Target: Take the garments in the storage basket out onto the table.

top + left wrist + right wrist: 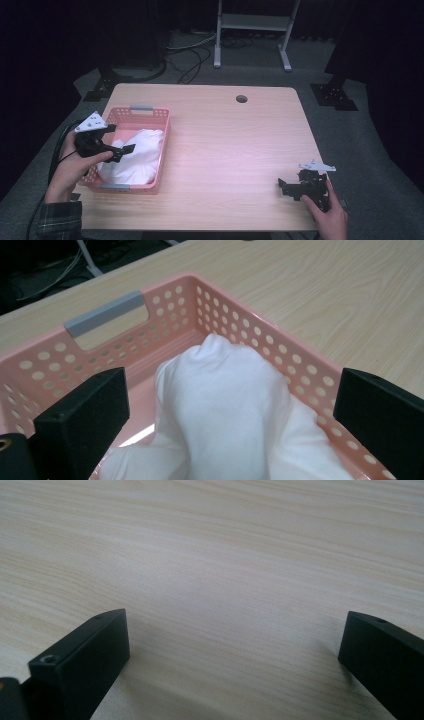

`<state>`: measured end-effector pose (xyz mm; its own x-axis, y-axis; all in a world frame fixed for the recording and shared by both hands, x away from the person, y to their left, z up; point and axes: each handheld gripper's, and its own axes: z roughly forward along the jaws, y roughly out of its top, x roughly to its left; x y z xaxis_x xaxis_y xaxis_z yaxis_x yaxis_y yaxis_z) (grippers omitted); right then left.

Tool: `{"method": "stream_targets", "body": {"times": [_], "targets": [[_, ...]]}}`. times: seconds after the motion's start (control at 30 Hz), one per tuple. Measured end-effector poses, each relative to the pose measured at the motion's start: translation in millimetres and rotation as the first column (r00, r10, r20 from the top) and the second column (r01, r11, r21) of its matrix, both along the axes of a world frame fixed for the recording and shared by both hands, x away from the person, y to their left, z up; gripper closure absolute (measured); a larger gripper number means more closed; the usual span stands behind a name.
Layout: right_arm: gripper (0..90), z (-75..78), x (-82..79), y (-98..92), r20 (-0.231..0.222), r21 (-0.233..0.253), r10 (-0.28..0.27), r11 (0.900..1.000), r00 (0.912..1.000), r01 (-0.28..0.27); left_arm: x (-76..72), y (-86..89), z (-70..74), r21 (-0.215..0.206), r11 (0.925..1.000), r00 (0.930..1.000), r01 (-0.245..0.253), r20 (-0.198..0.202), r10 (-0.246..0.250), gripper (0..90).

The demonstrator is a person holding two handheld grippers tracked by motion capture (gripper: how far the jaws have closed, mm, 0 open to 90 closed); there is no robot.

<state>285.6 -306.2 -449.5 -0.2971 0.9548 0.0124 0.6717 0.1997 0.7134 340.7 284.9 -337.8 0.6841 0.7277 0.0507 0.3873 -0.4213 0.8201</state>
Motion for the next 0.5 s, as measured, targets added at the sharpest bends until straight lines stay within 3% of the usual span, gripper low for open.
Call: {"method": "stream_targets", "body": {"times": [0.5], "targets": [[0.0, 0.0, 0.0, 0.0, 0.0, 0.0, 0.0, 1.0, 1.0, 0.0, 7.8, -6.3, -15.7, 0.016, 0.9999, 0.9996, 0.003, -0.03, -0.003, 1.0]]}}
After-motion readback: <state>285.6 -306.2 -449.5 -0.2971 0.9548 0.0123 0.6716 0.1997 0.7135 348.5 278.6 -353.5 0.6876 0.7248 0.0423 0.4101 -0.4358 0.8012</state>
